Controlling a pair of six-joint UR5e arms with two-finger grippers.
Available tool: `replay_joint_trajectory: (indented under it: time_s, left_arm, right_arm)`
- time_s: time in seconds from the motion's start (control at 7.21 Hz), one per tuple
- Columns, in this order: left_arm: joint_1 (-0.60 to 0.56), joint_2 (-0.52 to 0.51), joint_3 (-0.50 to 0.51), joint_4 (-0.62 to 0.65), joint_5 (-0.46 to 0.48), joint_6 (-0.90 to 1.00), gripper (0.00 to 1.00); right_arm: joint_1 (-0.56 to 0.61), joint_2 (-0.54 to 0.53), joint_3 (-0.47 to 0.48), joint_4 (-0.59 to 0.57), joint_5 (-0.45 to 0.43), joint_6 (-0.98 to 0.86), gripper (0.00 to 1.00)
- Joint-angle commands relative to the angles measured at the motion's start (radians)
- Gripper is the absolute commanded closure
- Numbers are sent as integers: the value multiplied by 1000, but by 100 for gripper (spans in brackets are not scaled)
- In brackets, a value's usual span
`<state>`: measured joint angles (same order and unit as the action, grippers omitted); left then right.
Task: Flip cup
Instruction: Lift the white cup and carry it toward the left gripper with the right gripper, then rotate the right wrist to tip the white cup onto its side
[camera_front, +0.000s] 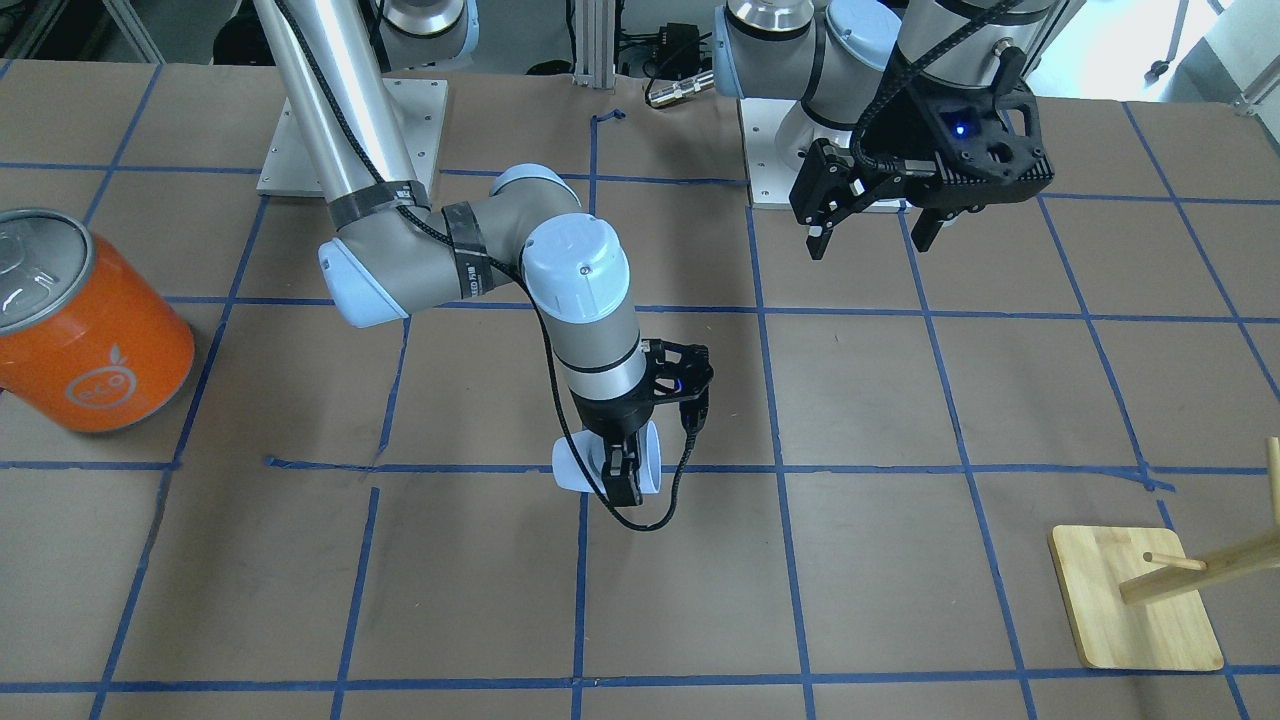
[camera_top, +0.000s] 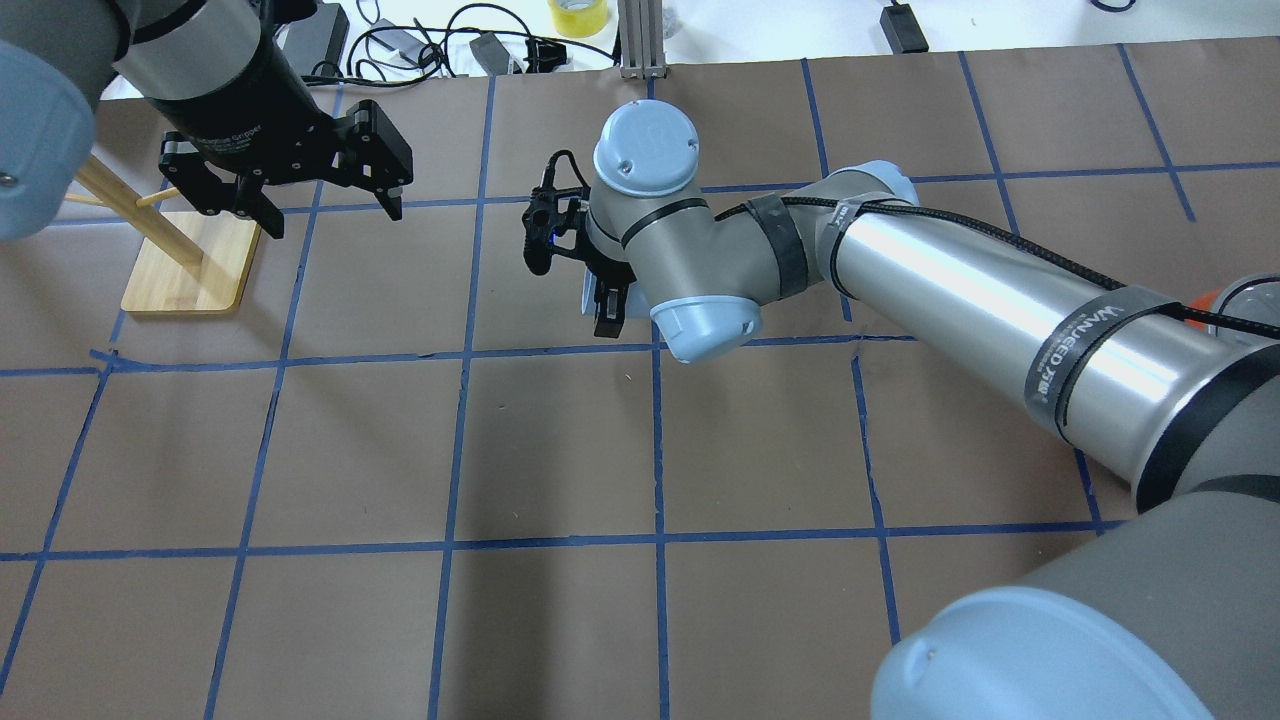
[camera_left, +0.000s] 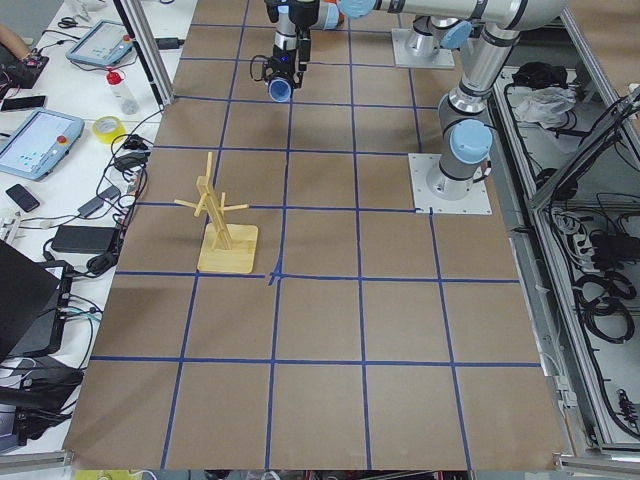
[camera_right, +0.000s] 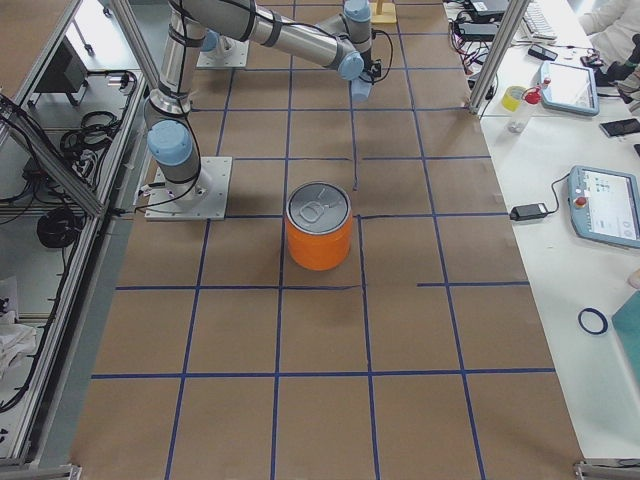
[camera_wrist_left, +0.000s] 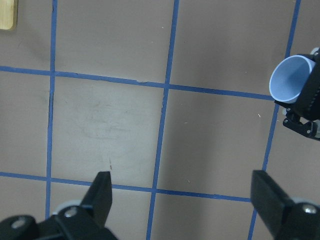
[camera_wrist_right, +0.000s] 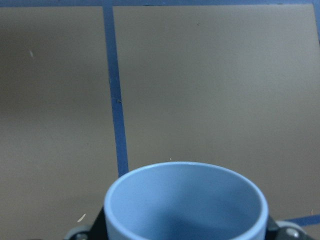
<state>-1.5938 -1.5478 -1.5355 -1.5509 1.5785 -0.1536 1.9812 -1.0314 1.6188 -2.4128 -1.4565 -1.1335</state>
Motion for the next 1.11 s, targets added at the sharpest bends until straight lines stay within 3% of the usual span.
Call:
replay_joint_trajectory:
  time_s: [0.0,0.97]
  left_arm:
    - [0,0,0,0,0,0,0]
    - [0,0,0,0,0,0,0]
  right_arm:
    - [18,33,1,-19,-2,-132,85]
    - [25,65,0,-5,15,-28,78]
